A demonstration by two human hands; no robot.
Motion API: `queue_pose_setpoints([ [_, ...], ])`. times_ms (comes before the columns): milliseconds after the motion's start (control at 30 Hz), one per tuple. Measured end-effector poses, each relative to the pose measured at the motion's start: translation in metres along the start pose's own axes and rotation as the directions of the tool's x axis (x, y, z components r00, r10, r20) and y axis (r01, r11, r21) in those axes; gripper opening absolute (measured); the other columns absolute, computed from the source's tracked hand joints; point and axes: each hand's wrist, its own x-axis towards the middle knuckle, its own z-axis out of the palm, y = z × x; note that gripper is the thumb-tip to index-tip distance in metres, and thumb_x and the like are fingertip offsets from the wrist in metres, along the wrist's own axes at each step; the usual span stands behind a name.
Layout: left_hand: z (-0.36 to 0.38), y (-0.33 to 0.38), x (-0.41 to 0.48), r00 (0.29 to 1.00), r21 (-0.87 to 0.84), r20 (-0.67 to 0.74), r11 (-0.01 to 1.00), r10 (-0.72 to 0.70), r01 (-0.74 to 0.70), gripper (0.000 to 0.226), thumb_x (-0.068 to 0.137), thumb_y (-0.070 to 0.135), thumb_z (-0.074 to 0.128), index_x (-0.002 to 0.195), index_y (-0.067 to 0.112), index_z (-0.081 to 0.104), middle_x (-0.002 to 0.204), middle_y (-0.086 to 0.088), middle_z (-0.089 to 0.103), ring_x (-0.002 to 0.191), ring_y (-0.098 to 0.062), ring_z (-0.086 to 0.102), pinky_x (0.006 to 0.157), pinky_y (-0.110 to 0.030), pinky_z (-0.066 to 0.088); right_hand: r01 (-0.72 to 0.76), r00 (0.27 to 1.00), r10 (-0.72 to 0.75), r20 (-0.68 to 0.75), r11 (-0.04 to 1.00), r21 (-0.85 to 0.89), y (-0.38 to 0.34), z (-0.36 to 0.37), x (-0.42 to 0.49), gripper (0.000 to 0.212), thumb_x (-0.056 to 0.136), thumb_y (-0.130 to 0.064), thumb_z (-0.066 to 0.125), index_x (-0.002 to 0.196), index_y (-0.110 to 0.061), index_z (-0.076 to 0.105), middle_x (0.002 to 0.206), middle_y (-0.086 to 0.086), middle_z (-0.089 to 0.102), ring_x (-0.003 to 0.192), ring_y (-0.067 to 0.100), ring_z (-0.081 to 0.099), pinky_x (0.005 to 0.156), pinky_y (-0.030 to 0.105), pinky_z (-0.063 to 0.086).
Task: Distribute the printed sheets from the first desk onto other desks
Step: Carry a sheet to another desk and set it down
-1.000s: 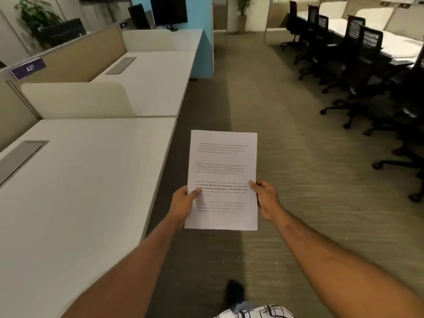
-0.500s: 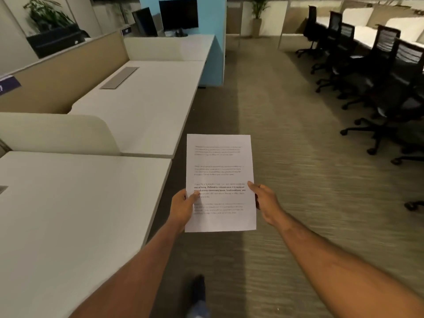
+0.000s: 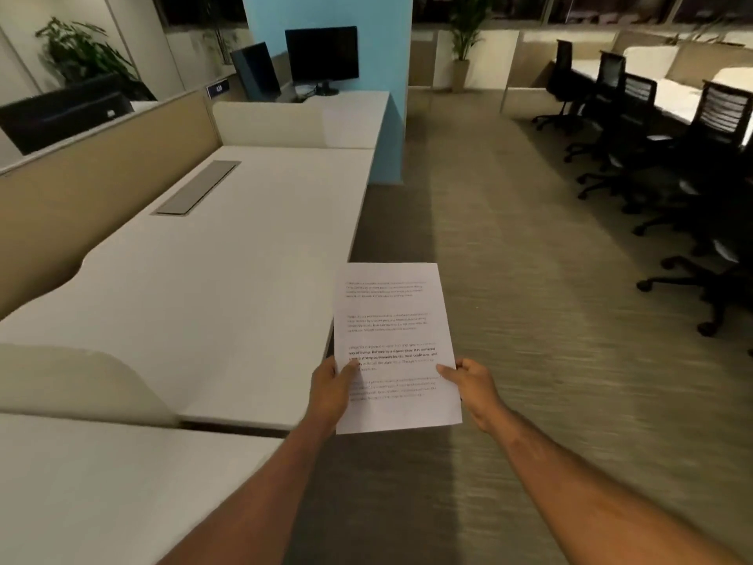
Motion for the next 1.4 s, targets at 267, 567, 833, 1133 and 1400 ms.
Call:
queue_pose_setpoints([
  [267, 0.012, 0.019, 0.157, 0.988, -0.015, -0.151, 1.0, -0.024, 0.022, 0.017, 0.098, 0.026, 0.058, 0.111, 0.018, 0.065, 0.105, 0.008, 0.073, 0.09, -0.015, 0.072, 0.068, -0.024, 0.056, 0.001, 0.994, 0.003, 0.113, 0.999, -0.032, -0.043, 0.04, 0.177, 0.012, 0.089, -0.008, 0.068, 0.099, -0.003, 0.063, 0.095, 0.012, 0.074, 0.081, 0.024, 0.071, 0.065, 0.032, 0.056],
  [567, 0.021, 0.06, 0.295, 0.903, -0.04, -0.422, 0.997, -0.078, 0.068, 0.013, 0.097, 0.027, 0.057, 0.107, 0.023, 0.064, 0.101, 0.012, 0.071, 0.083, -0.008, 0.07, 0.058, -0.014, 0.051, 0.062, 0.945, -0.001, 0.328, 0.982, -0.176, -0.124, 0.086, 0.359, 0.01, 0.089, -0.007, 0.066, 0.099, -0.007, 0.067, 0.094, 0.009, 0.075, 0.085, 0.024, 0.073, 0.065, 0.031, 0.057],
  [833, 0.007, 0.069, 0.394, 0.803, -0.081, -0.586, 0.994, -0.112, 0.079, 0.012, 0.098, 0.028, 0.056, 0.106, 0.023, 0.063, 0.101, 0.008, 0.069, 0.088, -0.012, 0.068, 0.066, -0.022, 0.051, 0.132, 0.908, -0.01, 0.418, 0.955, -0.265, -0.167, 0.162, 0.477, 0.011, 0.088, -0.004, 0.066, 0.098, -0.009, 0.066, 0.091, 0.011, 0.072, 0.081, 0.024, 0.071, 0.064, 0.032, 0.058],
  [1133, -0.029, 0.073, 0.522, 0.686, -0.184, -0.707, 0.981, -0.173, 0.058, 0.022, 0.095, 0.016, 0.059, 0.114, 0.008, 0.066, 0.106, -0.002, 0.07, 0.096, -0.02, 0.067, 0.084, -0.033, 0.051, 0.383, 0.82, -0.113, 0.561, 0.837, -0.392, -0.222, 0.27, 0.615, 0.02, 0.087, -0.005, 0.068, 0.096, -0.022, 0.066, 0.086, 0.004, 0.068, 0.075, 0.015, 0.062, 0.065, 0.024, 0.048],
  [1400, -0.048, 0.097, 0.598, 0.619, -0.248, -0.745, 0.965, -0.248, 0.088, 0.024, 0.095, 0.018, 0.06, 0.116, 0.009, 0.067, 0.107, -0.003, 0.07, 0.097, -0.022, 0.067, 0.084, -0.034, 0.051, 0.527, 0.715, -0.149, 0.683, 0.757, -0.387, -0.262, 0.342, 0.698, 0.019, 0.089, -0.005, 0.065, 0.104, -0.016, 0.068, 0.089, 0.0, 0.067, 0.08, 0.013, 0.062, 0.066, 0.019, 0.045],
])
